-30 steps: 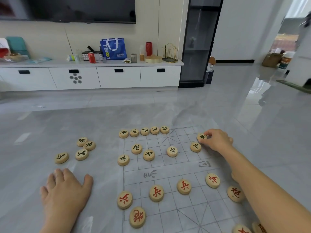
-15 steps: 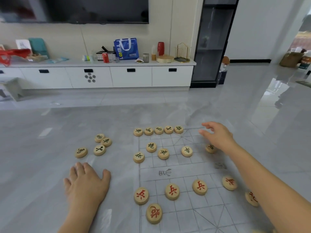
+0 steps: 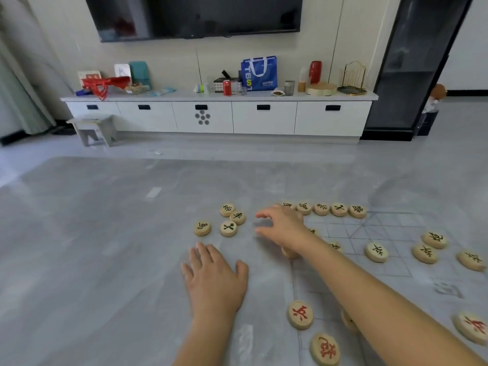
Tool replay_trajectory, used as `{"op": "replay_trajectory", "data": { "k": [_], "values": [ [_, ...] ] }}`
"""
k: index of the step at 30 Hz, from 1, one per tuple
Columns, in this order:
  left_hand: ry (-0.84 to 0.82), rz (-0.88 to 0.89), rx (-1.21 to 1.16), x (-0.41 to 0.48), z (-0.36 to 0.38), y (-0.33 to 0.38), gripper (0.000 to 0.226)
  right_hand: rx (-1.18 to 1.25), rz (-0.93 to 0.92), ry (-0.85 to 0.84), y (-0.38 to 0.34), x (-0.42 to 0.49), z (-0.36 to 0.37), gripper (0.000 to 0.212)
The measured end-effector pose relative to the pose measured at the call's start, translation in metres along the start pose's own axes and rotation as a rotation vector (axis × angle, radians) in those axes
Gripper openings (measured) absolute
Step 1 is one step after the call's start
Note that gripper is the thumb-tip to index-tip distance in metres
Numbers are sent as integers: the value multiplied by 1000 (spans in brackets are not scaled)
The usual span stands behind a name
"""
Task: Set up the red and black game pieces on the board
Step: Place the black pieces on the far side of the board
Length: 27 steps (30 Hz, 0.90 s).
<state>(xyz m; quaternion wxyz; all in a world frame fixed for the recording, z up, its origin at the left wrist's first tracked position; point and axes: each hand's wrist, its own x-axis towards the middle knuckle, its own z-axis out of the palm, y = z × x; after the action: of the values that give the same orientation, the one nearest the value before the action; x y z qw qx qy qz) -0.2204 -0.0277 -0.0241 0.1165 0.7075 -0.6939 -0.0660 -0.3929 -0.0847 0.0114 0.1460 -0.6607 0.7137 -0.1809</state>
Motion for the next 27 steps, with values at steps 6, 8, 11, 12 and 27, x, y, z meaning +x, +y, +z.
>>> {"op": "replay_trajectory", "data": {
  "k": [6,8,11,12,27],
  "values": [
    [-24,-16,-3,-2,-3,1,82,-138,2,-27,-34,32,29,40],
    [-33,-15,-4,-2,-3,1,81,-174,-13,-12,-36,36,31,44],
    [-37,-20,-5,-3,-5,1,80,-169,-23,-6,-36,37,30,45],
    [-38,-22,-7,-3,-5,2,80,-165,-25,-4,-36,36,29,44],
    [-8,-13,-5,1,1,-1,78,-8,3,64,17,-1,-13,44]
  ]
}}
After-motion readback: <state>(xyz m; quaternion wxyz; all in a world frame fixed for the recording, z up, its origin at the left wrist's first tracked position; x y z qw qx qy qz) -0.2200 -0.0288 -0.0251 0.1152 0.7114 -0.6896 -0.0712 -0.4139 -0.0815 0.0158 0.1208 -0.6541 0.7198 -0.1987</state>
